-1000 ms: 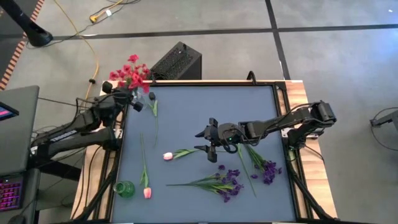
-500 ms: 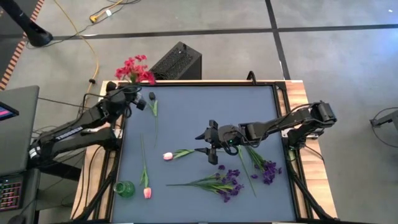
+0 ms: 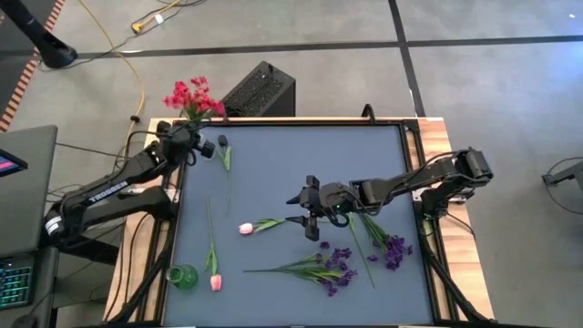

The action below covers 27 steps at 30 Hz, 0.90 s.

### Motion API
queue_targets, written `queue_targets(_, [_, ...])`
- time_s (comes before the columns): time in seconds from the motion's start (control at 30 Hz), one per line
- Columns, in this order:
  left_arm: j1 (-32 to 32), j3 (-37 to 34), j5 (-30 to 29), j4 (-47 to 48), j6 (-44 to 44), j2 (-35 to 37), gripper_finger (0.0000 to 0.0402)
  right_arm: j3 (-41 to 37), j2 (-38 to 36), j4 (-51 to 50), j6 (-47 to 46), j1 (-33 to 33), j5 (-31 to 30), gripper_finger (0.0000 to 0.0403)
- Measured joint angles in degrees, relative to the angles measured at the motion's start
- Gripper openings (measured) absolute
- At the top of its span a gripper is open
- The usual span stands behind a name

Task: Sort flowers into vase by color
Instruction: Put the red flowers into the transparent vase

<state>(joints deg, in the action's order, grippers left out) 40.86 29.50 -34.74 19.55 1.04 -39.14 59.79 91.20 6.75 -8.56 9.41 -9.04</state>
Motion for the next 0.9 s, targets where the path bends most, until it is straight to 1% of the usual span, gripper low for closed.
queue_targets(0.17, [1.3, 0.0, 4.0, 0.7, 1.2, -1.2, 0.0000, 0.0, 0.0, -0.2, 0.0, 0.0, 0.0, 0.0260])
queue_targets(0.7, [1.2, 0.0, 6.5, 0.4, 1.6, -6.7, 0.0000, 0.0, 0.0, -0.5, 0.0, 0.0, 0.0, 0.0260])
queue_targets(0.9, [1.2, 0.0, 6.4, 0.6, 1.7, -6.5, 0.0000, 0.0, 0.0, -0.5, 0.0, 0.0, 0.0, 0.0260])
